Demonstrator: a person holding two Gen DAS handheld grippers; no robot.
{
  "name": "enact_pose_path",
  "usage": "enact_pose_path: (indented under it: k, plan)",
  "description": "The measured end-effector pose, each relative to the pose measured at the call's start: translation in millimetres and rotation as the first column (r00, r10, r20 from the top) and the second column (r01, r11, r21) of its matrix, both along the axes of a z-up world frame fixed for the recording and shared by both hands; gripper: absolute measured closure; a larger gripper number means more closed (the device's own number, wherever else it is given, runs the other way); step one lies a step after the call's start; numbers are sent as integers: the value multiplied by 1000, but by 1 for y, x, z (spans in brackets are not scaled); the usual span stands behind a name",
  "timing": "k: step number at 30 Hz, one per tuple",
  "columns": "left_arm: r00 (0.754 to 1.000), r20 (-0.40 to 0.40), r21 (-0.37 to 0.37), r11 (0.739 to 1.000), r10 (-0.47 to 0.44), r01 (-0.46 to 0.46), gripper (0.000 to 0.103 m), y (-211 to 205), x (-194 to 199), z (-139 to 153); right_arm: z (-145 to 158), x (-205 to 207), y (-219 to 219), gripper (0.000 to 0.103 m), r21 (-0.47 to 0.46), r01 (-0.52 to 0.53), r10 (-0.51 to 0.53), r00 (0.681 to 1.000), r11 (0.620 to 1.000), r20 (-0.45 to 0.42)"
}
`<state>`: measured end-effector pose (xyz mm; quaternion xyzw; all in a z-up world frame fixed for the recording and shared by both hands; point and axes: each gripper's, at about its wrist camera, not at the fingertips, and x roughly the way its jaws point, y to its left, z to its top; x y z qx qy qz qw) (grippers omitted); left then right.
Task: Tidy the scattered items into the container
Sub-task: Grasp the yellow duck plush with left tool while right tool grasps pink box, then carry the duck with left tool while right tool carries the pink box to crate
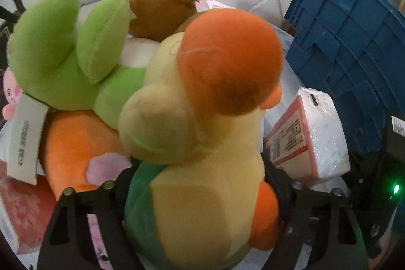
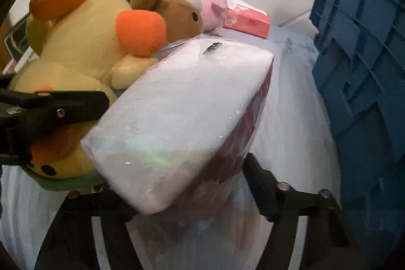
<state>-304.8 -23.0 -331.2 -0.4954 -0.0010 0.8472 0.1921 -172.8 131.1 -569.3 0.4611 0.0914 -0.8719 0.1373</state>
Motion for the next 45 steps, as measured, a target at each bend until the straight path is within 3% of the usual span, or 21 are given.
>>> enact_pose_path:
  k: [2, 9, 22, 34, 45]
  plan:
    - [1000, -5, 3, 1000, 13, -13, 27, -3, 5, 4, 5, 1, 5, 46, -26, 21, -20, 1000, 999, 11]
    - [998, 1, 8, 998, 59, -59, 28, -15, 37, 25, 33, 19, 17, 47, -72, 52, -48, 998, 996, 50]
    - [992, -63, -47, 993, 109, -112, 28, -38, 124, 111, 134, 98, 34, 47, -119, -42, 47, 998, 992, 45]
    - [977, -153, -62, 985, 148, -159, 28, -40, 196, 198, 239, 180, 51, 47, -159, -172, 168, 985, 972, -38]
    - [952, -236, -48, 977, 193, -210, 28, -33, 244, 255, 291, 216, 85, 46, -189, -239, 220, 969, 952, -116]
